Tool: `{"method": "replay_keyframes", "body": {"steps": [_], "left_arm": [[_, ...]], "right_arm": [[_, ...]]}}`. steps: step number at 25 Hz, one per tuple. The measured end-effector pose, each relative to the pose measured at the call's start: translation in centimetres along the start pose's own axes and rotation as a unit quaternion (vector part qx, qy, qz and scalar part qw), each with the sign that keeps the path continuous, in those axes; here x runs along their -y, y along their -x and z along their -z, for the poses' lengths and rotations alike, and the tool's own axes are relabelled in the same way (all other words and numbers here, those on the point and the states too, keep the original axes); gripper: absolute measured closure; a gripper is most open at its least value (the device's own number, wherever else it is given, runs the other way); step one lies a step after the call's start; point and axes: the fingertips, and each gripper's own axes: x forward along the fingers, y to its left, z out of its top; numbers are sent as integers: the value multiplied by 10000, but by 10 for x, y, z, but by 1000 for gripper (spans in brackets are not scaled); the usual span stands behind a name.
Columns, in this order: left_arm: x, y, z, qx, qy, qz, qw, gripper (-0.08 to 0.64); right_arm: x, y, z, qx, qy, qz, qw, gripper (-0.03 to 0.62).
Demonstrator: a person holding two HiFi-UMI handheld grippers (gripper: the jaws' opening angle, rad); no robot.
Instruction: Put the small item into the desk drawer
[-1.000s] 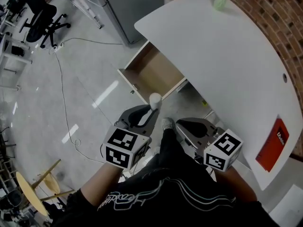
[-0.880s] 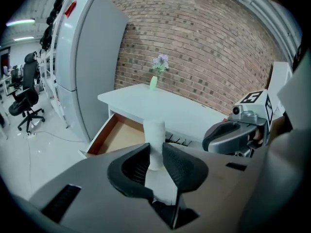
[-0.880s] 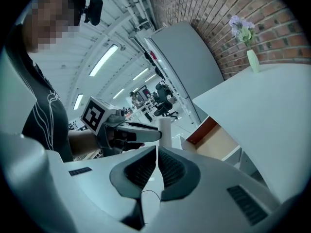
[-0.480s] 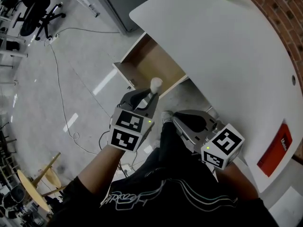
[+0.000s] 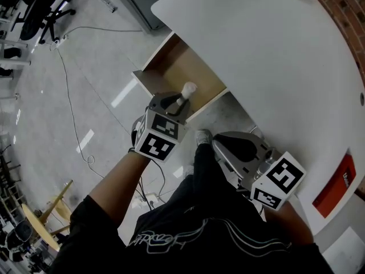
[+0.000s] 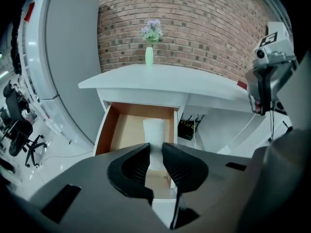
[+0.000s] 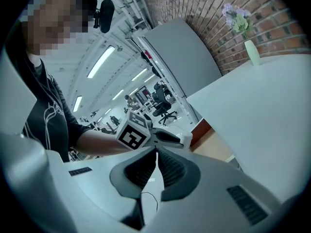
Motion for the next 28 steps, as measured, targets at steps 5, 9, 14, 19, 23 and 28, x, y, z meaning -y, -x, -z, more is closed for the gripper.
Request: {"method": "replay_keyframes", "body": {"steps": [5, 9, 14, 19, 23, 28], "left_arm": [[-10, -30, 13, -212, -332, -34, 9992, 463], [-15, -57, 18, -328, -523, 58, 9981, 463], [-19, -93, 29, -439, -838, 174, 9954, 463], [-26, -127, 37, -580, -1015, 189, 9930, 463], [-28, -146, 38, -651, -989, 223, 9927, 463], [-28, -172, 42, -823, -1059, 260, 9906, 463]], "right_arm": [[6, -2, 10, -152, -91, 42, 9998, 549], [11, -10, 13, -227, -157, 29, 9996, 549], [18, -28, 19, -278, -194, -10, 9994, 549], [22, -40, 33, -431, -229, -93, 9988, 549], [26, -42, 38, -448, -350, -80, 9984, 549], [37, -43, 45, -439, -419, -2, 9982, 549]]}}
